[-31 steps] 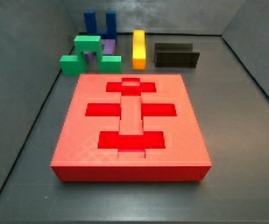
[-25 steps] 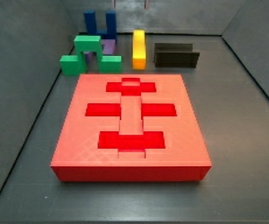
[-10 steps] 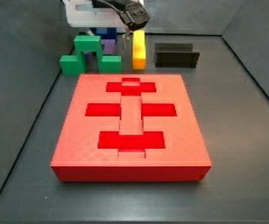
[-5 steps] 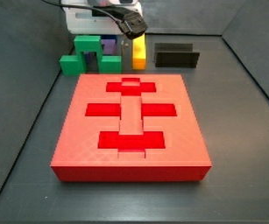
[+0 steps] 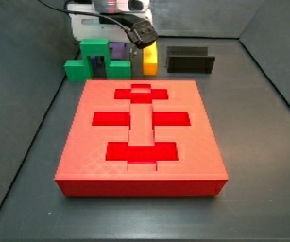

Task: Pick up the purple object. Move up. Place the purple object on the fixture. Regrasp the purple object. Move to above the board. Insert the purple object.
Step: Pick up the purple object.

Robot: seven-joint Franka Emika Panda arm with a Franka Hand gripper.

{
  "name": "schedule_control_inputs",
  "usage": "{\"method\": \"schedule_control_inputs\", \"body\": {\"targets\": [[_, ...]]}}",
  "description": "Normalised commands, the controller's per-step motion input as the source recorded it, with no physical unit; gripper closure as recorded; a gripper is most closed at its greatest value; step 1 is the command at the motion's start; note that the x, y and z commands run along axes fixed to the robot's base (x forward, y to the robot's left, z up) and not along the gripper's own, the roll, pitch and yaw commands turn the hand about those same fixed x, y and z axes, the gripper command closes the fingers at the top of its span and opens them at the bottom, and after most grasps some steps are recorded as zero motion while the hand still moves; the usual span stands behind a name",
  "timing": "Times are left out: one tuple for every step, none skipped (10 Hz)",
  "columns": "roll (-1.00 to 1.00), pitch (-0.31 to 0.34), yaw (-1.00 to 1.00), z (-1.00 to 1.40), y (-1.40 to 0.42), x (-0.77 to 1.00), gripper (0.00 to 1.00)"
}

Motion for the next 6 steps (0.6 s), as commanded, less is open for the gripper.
{"method": "schedule_control_inputs", "body": {"targets": [[0.0,0.0,0.0,-0.03,0.0,0.0,0.0],[0.01,0.0,0.0,-0.01,-0.02,-0.01,0.0],[0.04,0.0,0.0,0.0,-0.06,-0.01,0.0],[0.0,0.0,0.0,0.0,0.0,0.0,0.0],[0.0,0.0,0.0,0.0,0.0,0.0,1.0],[0.0,0.0,0.0,0.0,0.0,0.0,1.0]]}}
